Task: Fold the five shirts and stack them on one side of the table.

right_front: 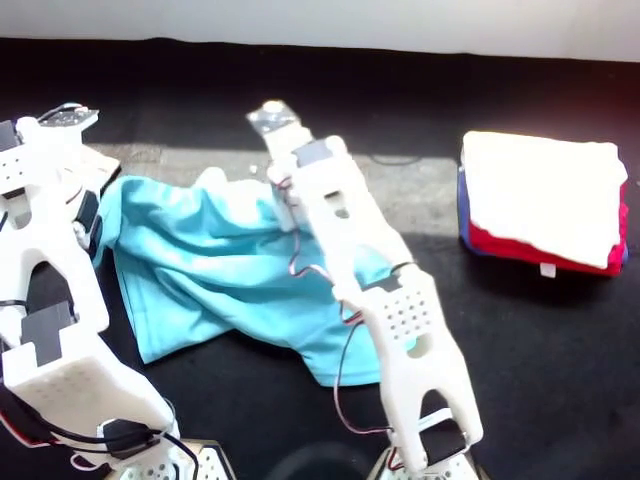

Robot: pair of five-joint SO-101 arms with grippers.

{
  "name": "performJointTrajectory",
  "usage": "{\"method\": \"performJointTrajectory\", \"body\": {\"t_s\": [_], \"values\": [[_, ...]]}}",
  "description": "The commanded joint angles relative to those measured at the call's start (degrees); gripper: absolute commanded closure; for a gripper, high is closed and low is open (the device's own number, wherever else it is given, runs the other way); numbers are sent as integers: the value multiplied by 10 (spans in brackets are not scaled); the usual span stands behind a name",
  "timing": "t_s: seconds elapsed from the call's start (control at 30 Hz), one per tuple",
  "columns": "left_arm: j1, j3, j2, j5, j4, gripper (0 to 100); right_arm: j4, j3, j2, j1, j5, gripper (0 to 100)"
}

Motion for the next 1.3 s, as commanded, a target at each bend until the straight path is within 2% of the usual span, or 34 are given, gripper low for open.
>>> {"method": "performJointTrajectory", "body": {"t_s": [0.0,0.1,0.23,0.37,0.5,0.63,0.77,0.87,0.93,1.07,1.27], "values": [[17,45,-37,-3,3,990,69,-42,-26,64,9,991],[57,145,-82,-3,-25,990,136,-79,-50,99,9,991],[124,305,-160,31,-106,990,218,-104,-75,122,9,991],[182,440,-241,38,-167,990,220,-52,-109,149,9,992],[194,525,-313,38,-194,990,220,52,-167,167,10,992],[193,559,-355,38,-188,990,189,212,-278,173,10,992],[193,579,-362,38,-188,990,67,443,-429,186,10,992],[192,597,-362,37,-188,990,-19,634,-530,218,12,992],[192,606,-362,36,-188,990,-61,729,-590,262,44,992],[192,616,-362,35,-188,990,-87,807,-684,331,118,992],[192,611,-362,35,-188,990,-58,845,-768,327,167,989]]}}
